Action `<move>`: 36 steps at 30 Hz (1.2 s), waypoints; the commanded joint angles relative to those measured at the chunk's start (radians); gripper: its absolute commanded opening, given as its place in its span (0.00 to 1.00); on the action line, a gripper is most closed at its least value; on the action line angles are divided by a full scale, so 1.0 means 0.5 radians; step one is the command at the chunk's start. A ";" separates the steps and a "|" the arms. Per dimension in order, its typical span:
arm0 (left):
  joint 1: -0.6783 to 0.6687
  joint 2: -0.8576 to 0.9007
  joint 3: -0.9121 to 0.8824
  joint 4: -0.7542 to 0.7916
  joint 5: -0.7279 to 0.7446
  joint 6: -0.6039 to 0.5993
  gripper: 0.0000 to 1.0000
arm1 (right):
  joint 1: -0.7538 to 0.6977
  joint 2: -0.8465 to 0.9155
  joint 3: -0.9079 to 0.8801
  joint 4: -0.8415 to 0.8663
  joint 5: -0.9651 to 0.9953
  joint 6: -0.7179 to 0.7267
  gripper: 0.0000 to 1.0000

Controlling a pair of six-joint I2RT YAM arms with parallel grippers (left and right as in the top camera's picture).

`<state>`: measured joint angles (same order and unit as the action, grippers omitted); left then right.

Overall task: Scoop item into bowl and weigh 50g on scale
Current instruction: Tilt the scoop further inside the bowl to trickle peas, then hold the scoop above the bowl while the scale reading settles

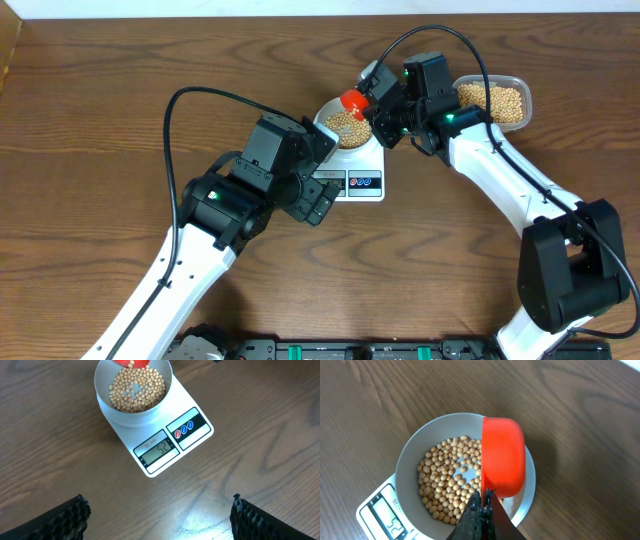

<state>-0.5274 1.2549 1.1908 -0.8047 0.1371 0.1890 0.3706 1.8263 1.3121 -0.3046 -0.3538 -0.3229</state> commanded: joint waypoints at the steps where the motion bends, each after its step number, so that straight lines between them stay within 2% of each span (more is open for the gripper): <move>1: 0.003 0.011 0.014 -0.005 0.024 0.033 0.92 | -0.024 0.018 -0.008 0.009 0.024 -0.038 0.01; 12: 0.003 0.011 0.014 -0.005 0.024 0.033 0.92 | -0.012 0.035 -0.008 -0.089 0.024 -0.093 0.01; 25: 0.003 0.011 0.014 -0.005 0.024 0.033 0.92 | 0.140 0.066 -0.008 -0.169 0.177 -0.340 0.01; 36: 0.003 0.011 0.014 -0.005 0.024 0.033 0.92 | 0.150 0.066 -0.008 -0.206 0.017 -0.203 0.01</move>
<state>-0.5274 1.2549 1.1908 -0.8047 0.1371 0.1890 0.4458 1.8473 1.3121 -0.3996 -0.3042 -0.4564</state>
